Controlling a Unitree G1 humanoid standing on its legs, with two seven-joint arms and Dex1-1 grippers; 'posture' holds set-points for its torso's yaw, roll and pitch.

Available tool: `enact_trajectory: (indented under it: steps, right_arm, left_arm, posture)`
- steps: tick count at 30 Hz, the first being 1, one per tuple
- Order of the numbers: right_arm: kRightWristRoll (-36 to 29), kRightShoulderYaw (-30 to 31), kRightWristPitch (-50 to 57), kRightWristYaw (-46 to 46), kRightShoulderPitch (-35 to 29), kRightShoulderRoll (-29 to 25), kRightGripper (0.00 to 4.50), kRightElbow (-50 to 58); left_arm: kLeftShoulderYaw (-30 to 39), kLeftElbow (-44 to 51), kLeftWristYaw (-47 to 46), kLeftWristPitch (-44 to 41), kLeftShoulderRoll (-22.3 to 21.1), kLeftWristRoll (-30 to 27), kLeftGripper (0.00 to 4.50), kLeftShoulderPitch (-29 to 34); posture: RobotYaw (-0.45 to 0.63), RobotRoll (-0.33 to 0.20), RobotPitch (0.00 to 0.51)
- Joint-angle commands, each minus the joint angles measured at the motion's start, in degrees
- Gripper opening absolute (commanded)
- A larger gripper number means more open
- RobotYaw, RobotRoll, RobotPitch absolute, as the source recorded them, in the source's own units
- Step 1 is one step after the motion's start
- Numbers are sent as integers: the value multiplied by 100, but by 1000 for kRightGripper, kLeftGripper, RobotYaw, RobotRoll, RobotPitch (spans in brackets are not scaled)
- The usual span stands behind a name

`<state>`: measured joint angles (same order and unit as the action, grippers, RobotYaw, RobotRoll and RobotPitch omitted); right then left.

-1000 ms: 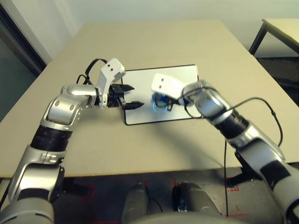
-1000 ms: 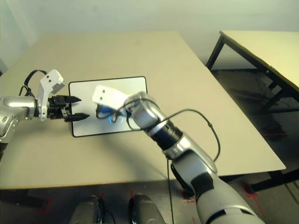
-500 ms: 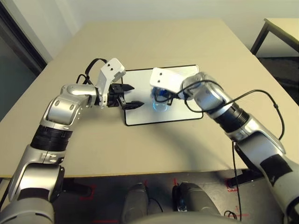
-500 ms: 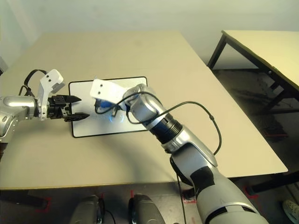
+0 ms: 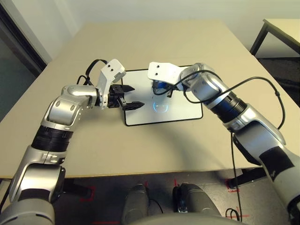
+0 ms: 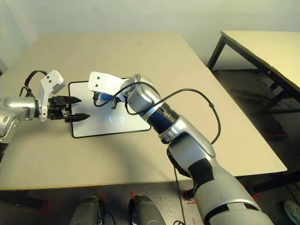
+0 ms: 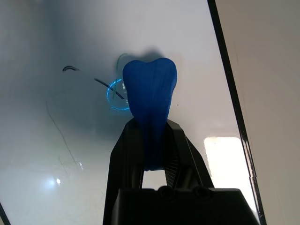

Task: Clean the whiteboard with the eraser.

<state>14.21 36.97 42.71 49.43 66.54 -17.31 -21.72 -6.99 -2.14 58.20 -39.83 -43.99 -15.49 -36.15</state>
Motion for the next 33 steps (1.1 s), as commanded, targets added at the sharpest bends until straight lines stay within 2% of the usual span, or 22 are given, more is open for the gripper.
enact_trajectory:
  steps: [1, 9, 18, 22, 33]
  right_arm:
    - [152, 154, 106, 234, -318, -204, 567, 286]
    - [302, 300, 430, 544, -745, -403, 566, 981]
    - [299, -151, -59, 124, -80, -1, 566, -215]
    - [322, -186, -140, 72, -58, 83, 566, -422]
    - [504, -230, -254, 152, -327, -425, 565, -553]
  left_arm:
    - [14, 42, -8, 20, -19, 23, 4500, 42]
    - [-31, -42, 10, 80, 14, 43, 4500, -19]
    - [-40, -34, 20, 82, 12, 48, 4500, -27]
    - [-25, 0, 0, 58, 17, 38, 4500, -9]
    - [-43, 42, -26, 41, 51, 20, 4500, 19]
  posture:
    - [-14, 0, 38]
    - [-21, 0, 34]
    - [-15, 0, 31]
    - [-11, 0, 31]
    - [-30, 0, 36]
